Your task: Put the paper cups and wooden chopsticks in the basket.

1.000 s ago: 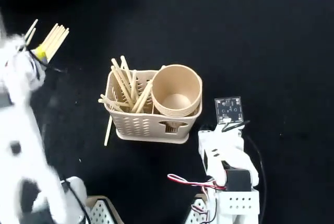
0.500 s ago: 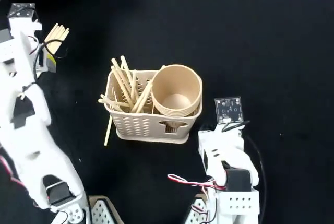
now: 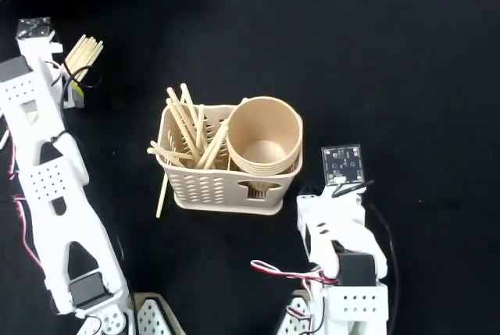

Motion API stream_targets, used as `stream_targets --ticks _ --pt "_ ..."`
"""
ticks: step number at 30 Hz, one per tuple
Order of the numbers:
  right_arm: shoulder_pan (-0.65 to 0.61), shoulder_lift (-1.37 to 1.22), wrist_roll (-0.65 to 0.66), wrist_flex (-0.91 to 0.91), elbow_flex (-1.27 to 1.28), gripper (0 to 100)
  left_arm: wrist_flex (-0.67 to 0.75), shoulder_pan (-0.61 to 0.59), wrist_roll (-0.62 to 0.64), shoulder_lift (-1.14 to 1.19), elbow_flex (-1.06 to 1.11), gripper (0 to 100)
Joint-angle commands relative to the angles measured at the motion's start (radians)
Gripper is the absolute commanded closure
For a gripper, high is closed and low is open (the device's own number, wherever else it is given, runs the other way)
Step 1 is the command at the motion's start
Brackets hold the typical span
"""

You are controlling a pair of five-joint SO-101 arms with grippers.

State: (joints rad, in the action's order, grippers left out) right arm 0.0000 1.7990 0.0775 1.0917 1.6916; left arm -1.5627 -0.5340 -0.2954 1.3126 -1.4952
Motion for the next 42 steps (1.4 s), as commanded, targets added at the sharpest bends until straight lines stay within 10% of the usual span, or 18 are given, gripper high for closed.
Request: stream_targets --ticks 1,18,28,42 --pt "-0.011 0.054 -0.002 0.006 -0.005 98.4 -0.012 -0.013 0.006 0.026 -0.041 77" --pt "-0.009 0.054 -0.002 0.006 -0.005 98.4 -0.192 -0.018 -0.164 -0.276 -0.084 76" --pt "-0.012 0.054 -0.002 0.006 -0.005 98.4 0.253 -0.128 -0.275 -0.13 0.189 73" --pt "-0.011 0.054 -0.002 0.006 -0.005 98.4 0.152 -0.064 -0.512 0.008 0.193 94"
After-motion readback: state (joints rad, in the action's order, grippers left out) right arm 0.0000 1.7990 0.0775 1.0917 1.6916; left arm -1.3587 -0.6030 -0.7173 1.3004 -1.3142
